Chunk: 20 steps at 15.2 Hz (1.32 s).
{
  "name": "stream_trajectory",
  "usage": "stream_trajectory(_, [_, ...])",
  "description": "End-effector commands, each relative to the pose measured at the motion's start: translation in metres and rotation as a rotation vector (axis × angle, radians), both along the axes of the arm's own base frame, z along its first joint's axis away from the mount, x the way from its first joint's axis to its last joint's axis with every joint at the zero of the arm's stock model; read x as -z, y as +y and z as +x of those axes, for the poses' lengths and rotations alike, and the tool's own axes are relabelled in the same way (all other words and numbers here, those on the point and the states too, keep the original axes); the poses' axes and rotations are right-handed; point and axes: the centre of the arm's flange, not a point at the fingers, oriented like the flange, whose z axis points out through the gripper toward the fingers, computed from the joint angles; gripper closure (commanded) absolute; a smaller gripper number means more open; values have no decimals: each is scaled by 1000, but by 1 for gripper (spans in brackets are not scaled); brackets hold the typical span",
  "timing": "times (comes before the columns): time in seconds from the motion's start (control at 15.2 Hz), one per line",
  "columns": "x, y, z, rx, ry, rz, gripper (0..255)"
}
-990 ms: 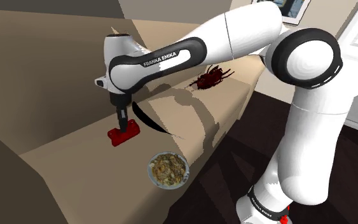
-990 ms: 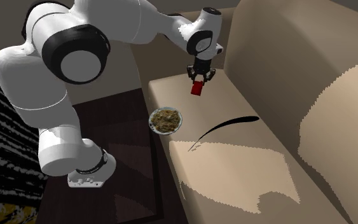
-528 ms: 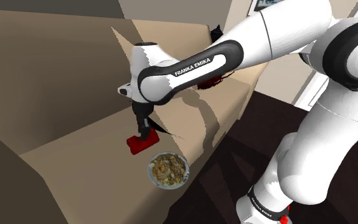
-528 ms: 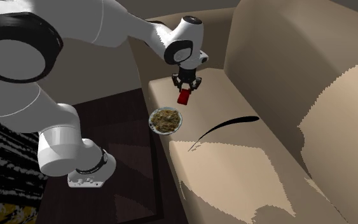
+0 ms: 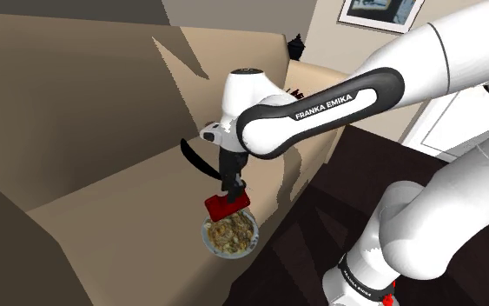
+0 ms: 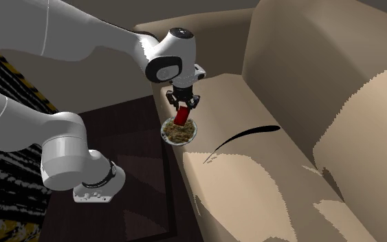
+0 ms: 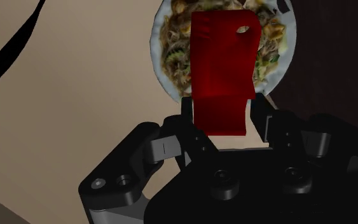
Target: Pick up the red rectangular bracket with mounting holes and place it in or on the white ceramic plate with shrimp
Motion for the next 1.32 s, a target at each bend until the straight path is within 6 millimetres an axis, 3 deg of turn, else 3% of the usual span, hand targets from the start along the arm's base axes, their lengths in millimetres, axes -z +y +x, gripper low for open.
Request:
stream_trajectory(0.0, [3, -13, -24, 0, 0, 0, 255])
stream_trajectory(0.79, [65, -17, -31, 0, 0, 0, 255])
stream_trajectory(1.25, [65, -17, -31, 0, 0, 0, 255])
